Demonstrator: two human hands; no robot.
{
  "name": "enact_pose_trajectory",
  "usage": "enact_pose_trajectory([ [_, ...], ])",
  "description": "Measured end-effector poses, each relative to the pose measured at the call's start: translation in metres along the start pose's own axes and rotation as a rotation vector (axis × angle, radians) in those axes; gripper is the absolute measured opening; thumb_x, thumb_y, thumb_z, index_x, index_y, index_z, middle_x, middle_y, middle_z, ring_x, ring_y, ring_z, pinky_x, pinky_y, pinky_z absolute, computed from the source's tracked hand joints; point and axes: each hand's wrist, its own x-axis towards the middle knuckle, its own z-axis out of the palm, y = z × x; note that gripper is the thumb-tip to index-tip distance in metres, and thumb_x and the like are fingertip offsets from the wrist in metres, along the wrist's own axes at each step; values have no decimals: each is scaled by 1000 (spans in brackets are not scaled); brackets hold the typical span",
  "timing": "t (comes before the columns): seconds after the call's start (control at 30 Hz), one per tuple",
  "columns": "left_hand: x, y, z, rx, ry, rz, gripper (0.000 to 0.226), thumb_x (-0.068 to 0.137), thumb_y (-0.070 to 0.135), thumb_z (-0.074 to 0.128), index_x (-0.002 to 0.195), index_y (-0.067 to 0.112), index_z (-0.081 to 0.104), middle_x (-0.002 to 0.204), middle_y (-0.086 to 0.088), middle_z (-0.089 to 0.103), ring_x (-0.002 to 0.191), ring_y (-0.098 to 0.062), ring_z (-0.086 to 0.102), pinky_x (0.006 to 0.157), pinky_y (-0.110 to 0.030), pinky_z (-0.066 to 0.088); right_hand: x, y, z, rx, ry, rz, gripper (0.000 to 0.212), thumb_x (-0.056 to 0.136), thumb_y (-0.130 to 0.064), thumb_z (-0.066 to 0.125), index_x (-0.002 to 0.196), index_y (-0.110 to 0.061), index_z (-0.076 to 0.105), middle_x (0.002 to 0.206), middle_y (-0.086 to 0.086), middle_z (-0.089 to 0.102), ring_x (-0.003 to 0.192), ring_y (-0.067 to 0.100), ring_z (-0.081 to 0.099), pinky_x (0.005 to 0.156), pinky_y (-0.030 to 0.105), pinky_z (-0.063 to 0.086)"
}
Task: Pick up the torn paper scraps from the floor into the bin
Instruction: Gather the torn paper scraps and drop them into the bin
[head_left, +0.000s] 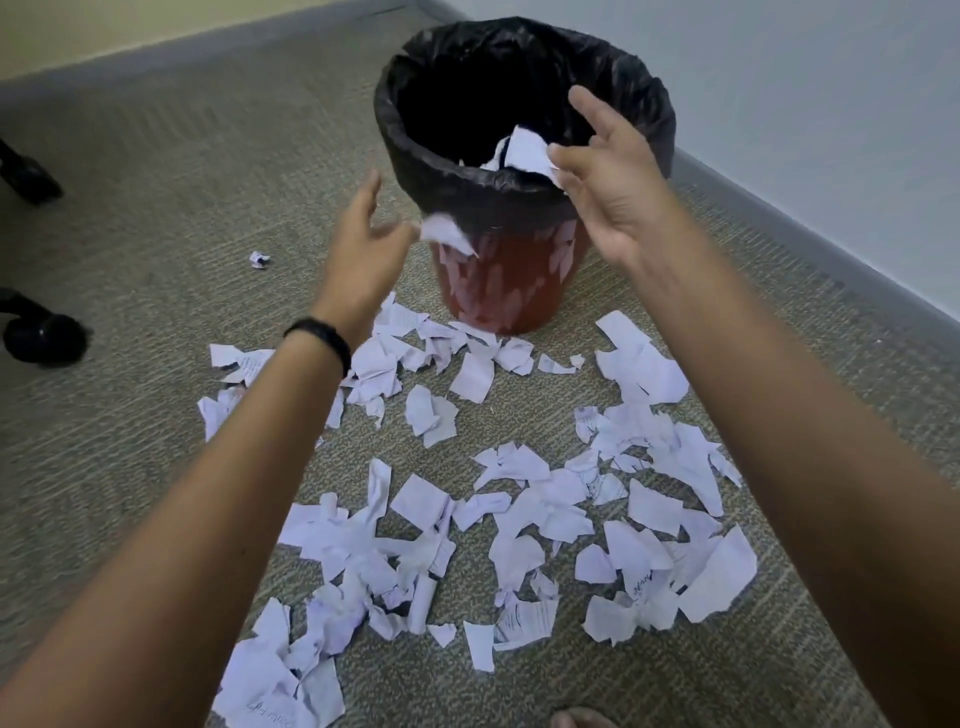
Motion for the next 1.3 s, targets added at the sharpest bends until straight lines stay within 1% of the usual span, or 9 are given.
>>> enact_pose_trajectory([
  [0.13, -16, -72, -18, 106, 14, -117, 61, 96, 14, 50, 149, 19, 21, 155, -3, 24, 136, -20, 35, 109, -36, 36, 14, 9, 9, -485, 23, -155, 57, 85, 11, 48, 133, -20, 50, 151, 1, 33, 142, 19, 24, 112, 31, 32],
  [0.33, -47, -191, -64, 903, -377, -372, 93, 86, 36, 65, 151, 16, 2, 157, -19, -5, 144, -40, -5, 116, -53, 11, 35, 9, 14, -965, 50, -456, 45, 88, 11, 39, 118, -14, 61, 154, 10, 25, 143, 23, 24, 116, 28, 24],
  [0.43, -70, -223, -82, 1122, -605, -541, 105, 82, 48, 64, 148, 27, -14, 154, -16, -23, 142, -44, -13, 113, -58, 16, 24, 13, 18, -928, 121, -861, 37, 82, 6, 36, 102, -4, 65, 137, 15, 45, 133, 25, 40, 112, 29, 32],
  [0.53, -81, -233, -91, 1152, -682, -519, 101, 84, 52, 59, 147, 31, -16, 152, -10, -32, 141, -42, -20, 111, -60, 16, 0, 49, 22, -831, 38, -997, 31, 75, 11, 40, 90, 2, 66, 115, 21, 56, 114, 24, 52, 100, 26, 42],
  [0.63, -77, -235, -93, 1171, -732, -534, 83, 87, 50, 56, 151, 28, 7, 149, -8, -38, 139, -42, -25, 112, -62, 12, -21, 116, 16, -907, -103, -785, 27, 77, 11, 42, 88, 1, 65, 104, 17, 57, 94, 17, 53, 81, 12, 41],
  [0.7, -74, -236, -90, 1204, -757, -564, 70, 88, 50, 54, 145, 19, 27, 148, -11, -39, 139, -43, -24, 111, -62, 14, -22, 165, 9, -1021, -234, -481, 24, 85, 7, 44, 94, -1, 64, 104, 14, 58, 82, 16, 53, 70, 20, 40],
  [0.83, -75, -237, -86, 1239, -719, -544, 100, 85, 56, 55, 146, 29, -20, 149, -13, -36, 140, -44, -20, 111, -61, 18, -18, 230, -12, -1151, -392, 166, 21, 90, -7, 50, 106, 4, 60, 93, 18, 63, 82, 28, 57, 77, 33, 46],
  [1.0, -74, -236, -86, 1229, -731, -550, 101, 87, 51, 57, 145, 31, -24, 148, -13, -38, 140, -44, -22, 111, -61, 16, -27, 257, -12, -1186, -229, 98, 6, 86, -8, 60, 83, -3, 61, 70, 4, 53, 66, 17, 49, 64, 26, 41],
  [1.3, -71, -233, -87, 1177, -764, -575, 103, 87, 45, 60, 143, 33, -26, 146, -12, -42, 137, -42, -28, 111, -64, 13, -24, 263, -9, -1372, -304, -28, 13, 89, -8, 50, 85, -3, 62, 89, 11, 61, 76, 24, 58, 63, 26, 41],
])
